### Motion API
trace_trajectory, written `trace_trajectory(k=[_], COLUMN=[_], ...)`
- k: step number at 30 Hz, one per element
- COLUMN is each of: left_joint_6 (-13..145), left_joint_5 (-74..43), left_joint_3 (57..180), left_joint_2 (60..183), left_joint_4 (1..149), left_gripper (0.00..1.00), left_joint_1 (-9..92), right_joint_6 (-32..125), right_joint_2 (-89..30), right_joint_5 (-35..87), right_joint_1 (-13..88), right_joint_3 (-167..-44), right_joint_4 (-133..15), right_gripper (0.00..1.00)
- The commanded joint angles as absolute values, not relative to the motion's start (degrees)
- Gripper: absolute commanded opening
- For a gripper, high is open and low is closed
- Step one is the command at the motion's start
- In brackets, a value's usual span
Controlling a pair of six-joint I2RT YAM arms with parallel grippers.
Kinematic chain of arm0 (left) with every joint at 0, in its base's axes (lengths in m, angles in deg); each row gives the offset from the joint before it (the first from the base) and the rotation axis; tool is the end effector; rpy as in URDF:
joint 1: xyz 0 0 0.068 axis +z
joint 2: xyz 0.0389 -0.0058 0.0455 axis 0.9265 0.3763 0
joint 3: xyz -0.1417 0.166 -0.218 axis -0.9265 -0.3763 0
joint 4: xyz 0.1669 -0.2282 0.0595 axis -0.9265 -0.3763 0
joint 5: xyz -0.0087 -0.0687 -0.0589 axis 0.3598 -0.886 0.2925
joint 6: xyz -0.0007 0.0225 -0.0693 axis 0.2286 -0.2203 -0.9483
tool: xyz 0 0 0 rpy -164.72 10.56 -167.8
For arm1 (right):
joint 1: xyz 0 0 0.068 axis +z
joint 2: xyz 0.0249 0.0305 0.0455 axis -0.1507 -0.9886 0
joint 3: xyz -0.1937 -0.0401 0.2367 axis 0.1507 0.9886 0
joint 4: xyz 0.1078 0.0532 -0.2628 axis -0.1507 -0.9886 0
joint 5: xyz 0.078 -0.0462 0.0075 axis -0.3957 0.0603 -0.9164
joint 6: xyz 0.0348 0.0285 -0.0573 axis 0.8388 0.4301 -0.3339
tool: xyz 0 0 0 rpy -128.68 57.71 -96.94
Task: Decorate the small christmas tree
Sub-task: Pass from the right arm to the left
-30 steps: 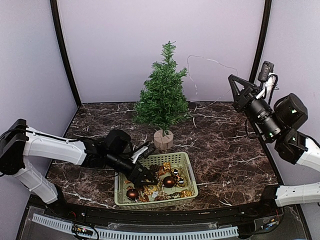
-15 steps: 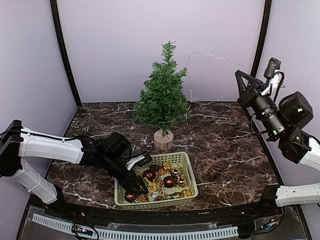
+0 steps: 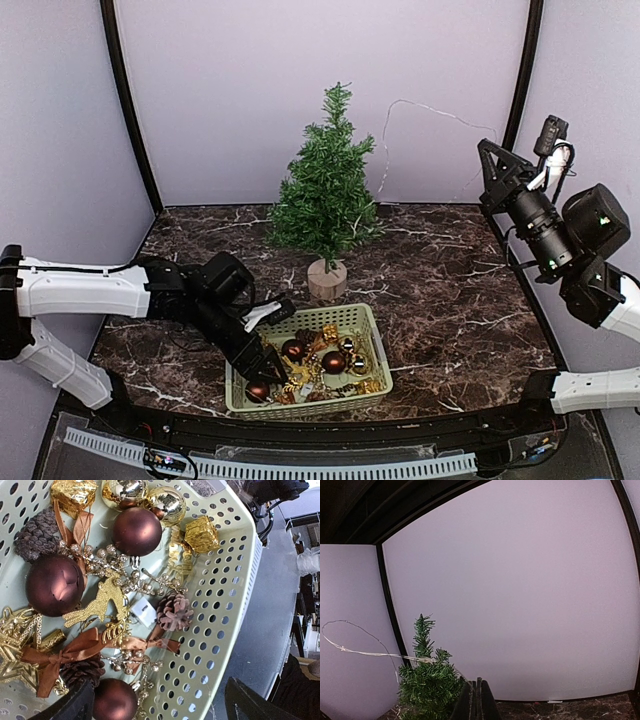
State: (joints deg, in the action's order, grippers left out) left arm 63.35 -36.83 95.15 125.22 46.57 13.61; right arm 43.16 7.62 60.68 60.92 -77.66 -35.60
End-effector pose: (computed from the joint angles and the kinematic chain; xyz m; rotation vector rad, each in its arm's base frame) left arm 0.1500 -0.2598 0.2168 1.1455 2.5074 -1.0619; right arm 0.1380 0.1330 0.4564 -0.0674 1.1871 0.5916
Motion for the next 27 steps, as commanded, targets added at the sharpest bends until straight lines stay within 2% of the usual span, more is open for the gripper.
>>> trace_trajectory(k=[1,3,6,8,13,15,17,19,21,27], left_joint_6=[60.73,59.47,56.82,55.39,51.92,50.17,48.83,48.02,47.43,45.4], left_joint_5=[-37.33,-37.55,-38.58,-38.89,-40.63,-42.52,-44.04,-44.69,-44.31,-43.05], left_joint_3=[97.34,97.58,97.11,96.5,95.12,94.07,93.38,93.17,93.14,93.41], left_joint_2=[122.46,121.81,121.24,120.23,118.86,118.91,119.33,119.43,118.85,116.17], left_joint_4=[42.14,41.31,40.92,41.04,44.4,47.31,49.11,49.94,50.34,51.54], left_gripper=[0.94,0.9,0.68,0.61,0.54,0.46,0.29,0.18,0.1,0.04], left_joint_1=[13.31,13.32,13.29,13.31,13.32,13.32,13.32,13.32,13.32,13.32], right_joint_6=[42.41,42.37,42.3,42.33,42.56,42.49,42.46,42.41,42.6,45.34], right_joint_2=[8.06,8.0,7.9,7.91,7.93,7.93,8.03,8.42,8.86,9.67], right_joint_5=[62.47,62.69,62.83,63.0,63.53,63.74,64.07,64.8,66.03,72.26], right_joint_1=[61.3,61.31,61.31,61.31,61.31,61.28,61.31,61.31,61.31,61.31], right_joint_3=[-78.18,-78.06,-77.82,-77.62,-77.01,-76.9,-76.98,-76.94,-76.6,-75.67], right_joint_4=[-34.82,-34.73,-34.73,-34.73,-34.55,-34.62,-35.07,-35.44,-35.84,-39.39], right_gripper=[0.0,0.0,0.0,0.0,0.0,0.0,0.0,0.0,0.0,0.0])
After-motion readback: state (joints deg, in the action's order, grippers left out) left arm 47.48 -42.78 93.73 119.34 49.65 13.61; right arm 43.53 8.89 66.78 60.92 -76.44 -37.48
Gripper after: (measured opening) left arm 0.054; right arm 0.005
